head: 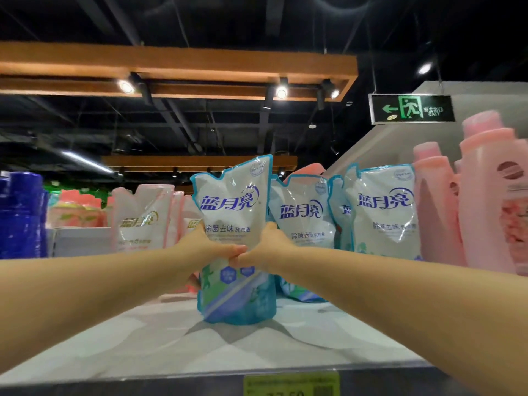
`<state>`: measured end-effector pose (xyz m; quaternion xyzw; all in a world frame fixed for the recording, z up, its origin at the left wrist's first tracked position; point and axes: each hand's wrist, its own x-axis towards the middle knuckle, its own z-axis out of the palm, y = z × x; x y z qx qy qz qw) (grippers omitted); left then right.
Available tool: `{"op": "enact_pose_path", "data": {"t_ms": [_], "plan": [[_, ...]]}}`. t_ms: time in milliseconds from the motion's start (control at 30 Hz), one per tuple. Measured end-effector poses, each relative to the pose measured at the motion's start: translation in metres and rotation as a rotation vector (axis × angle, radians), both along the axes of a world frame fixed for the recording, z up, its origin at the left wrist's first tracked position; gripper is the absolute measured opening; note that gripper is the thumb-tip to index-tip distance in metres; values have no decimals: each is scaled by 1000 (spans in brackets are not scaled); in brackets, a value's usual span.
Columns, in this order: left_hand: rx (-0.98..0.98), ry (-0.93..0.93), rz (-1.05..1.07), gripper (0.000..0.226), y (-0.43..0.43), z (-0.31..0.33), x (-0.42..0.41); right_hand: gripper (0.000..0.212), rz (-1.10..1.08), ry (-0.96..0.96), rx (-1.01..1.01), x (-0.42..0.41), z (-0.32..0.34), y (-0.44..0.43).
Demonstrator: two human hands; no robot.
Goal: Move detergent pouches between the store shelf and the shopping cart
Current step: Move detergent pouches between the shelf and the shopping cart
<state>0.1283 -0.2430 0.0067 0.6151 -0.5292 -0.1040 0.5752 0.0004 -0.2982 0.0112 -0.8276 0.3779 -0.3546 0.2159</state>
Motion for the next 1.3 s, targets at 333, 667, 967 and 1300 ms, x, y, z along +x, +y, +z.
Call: {"op": "enact_pose_path", "data": {"t_ms": [333, 667, 967, 1300], "plan": [[-152, -126, -233, 76, 88, 34, -40, 81, -92, -145, -262, -40, 25, 99], [-255, -172, -490, 60, 161, 42, -154, 92, -272, -291, -416, -165, 16, 187], [-139, -282, -852, 86, 181, -44, -383, 71, -418, -450, -290, -397, -91, 293], [139, -310, -1206, 88, 196, -226, -691, 61, -915, -504, -7, -671, -256, 376]]}}
